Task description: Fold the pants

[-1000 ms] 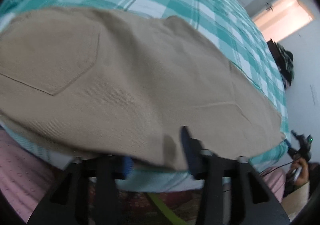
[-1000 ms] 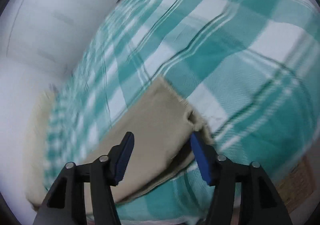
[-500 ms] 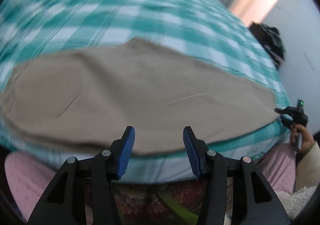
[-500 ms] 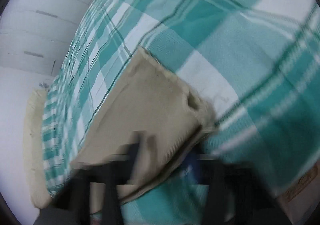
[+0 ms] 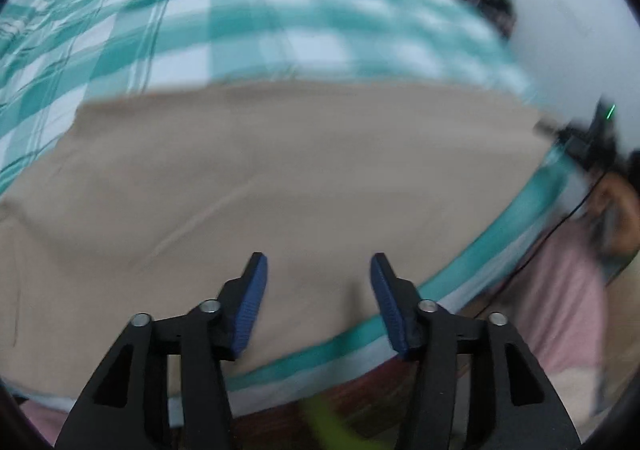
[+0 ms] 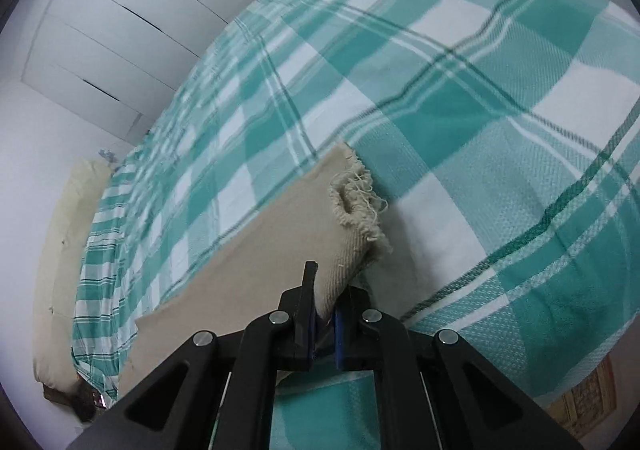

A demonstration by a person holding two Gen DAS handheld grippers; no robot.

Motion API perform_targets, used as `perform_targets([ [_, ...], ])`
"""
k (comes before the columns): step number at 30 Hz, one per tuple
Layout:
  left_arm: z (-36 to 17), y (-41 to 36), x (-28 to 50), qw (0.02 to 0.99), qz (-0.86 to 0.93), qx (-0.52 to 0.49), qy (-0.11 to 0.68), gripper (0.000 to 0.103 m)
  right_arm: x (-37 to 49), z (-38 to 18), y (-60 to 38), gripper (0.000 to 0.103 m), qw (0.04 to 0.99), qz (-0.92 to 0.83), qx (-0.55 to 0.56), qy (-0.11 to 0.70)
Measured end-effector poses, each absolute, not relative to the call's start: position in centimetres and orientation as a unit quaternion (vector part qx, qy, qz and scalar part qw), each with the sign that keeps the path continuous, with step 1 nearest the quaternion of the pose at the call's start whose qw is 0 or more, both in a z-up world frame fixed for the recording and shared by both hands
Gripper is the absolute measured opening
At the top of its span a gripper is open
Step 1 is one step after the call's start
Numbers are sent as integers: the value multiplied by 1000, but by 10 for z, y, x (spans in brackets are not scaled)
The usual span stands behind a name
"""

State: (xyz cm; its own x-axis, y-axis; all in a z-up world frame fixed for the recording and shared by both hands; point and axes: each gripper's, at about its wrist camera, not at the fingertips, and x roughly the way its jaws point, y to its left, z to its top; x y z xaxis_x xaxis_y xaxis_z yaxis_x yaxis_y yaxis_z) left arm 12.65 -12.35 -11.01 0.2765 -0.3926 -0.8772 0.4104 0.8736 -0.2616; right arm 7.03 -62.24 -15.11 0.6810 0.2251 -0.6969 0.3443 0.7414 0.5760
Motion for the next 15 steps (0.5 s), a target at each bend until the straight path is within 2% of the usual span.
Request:
perform_targets([
  [5, -105, -189, 150, 806, -282, 37, 520, 61, 66, -123, -611, 6, 875, -24, 322, 361],
  [8, -152, -228, 149, 773, -281, 109, 558, 57, 62, -106, -604, 6, 888, -17, 306, 342],
  [11, -174, -237, 138, 786, -265, 141, 541, 57, 63, -92, -586, 6, 901, -6, 272, 339],
  [15, -150, -204, 143, 779, -273, 70, 560, 60, 56, -55, -558, 6, 927, 5, 209, 311],
])
